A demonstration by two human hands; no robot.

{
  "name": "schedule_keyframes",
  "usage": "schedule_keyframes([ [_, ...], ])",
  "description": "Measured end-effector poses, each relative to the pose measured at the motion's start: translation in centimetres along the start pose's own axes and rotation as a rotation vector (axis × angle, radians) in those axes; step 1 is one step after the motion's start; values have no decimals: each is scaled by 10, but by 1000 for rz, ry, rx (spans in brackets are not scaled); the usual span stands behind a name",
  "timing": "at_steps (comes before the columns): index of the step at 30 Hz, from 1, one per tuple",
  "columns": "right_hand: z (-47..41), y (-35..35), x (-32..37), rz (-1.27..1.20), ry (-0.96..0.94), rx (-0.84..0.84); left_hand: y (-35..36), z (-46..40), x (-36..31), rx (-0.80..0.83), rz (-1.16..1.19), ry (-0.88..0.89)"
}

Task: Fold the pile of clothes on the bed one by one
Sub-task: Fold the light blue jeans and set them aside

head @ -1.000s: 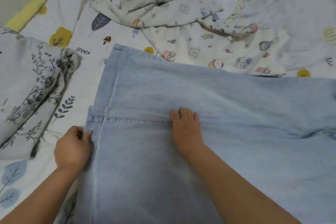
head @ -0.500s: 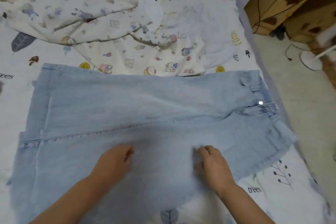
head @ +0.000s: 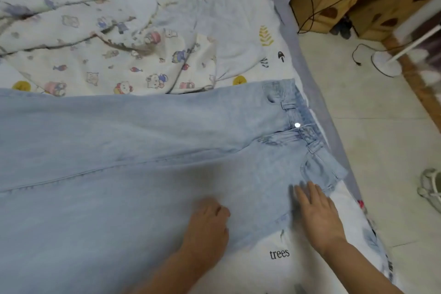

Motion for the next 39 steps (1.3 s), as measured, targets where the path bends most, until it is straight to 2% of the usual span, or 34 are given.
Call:
schedule_keyframes([
  [3, -17, 15, -23, 84, -57, 77, 20, -10, -40, 69, 35, 48],
  [7, -32, 31, -28, 134, -169, 141, 52, -19, -48, 211, -173, -57],
  [9, -37, 26, -27, 103, -207, 78, 59, -23, -44, 225, -234, -78],
  [11, -41, 16, -26, 43, -251, 1, 54, -29, -46, 173, -212, -70],
  [16, -50, -3, -23, 73, -387, -135, 43, -44, -39, 201, -46, -74],
  [19, -54, -21, -26, 59, -404, -210, 24, -55, -24, 159, 83, -127],
  [23, -68, -54, -38, 82, -357, -283, -22, -70, -7, 83, 165, -148],
  [27, -96, -101, -56, 47, -195, -298, -83, -91, 16, -23, 189, -186],
  [34, -186, -179, -64, -360, -71, -296, -169, -140, 68, -139, 240, -243],
  [39, -256, -185, -62, -507, 68, -274, -194, -189, 108, -251, 223, -302],
])
Point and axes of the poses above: each hand's wrist, its own z-axis away from the middle knuckle, its own y-axis out of the palm, x = y × z, the point moved 10 cm from there along -z, towards the middle knuckle, and after that the axes turned 2 degrees about -x, right-handed, at the moved point
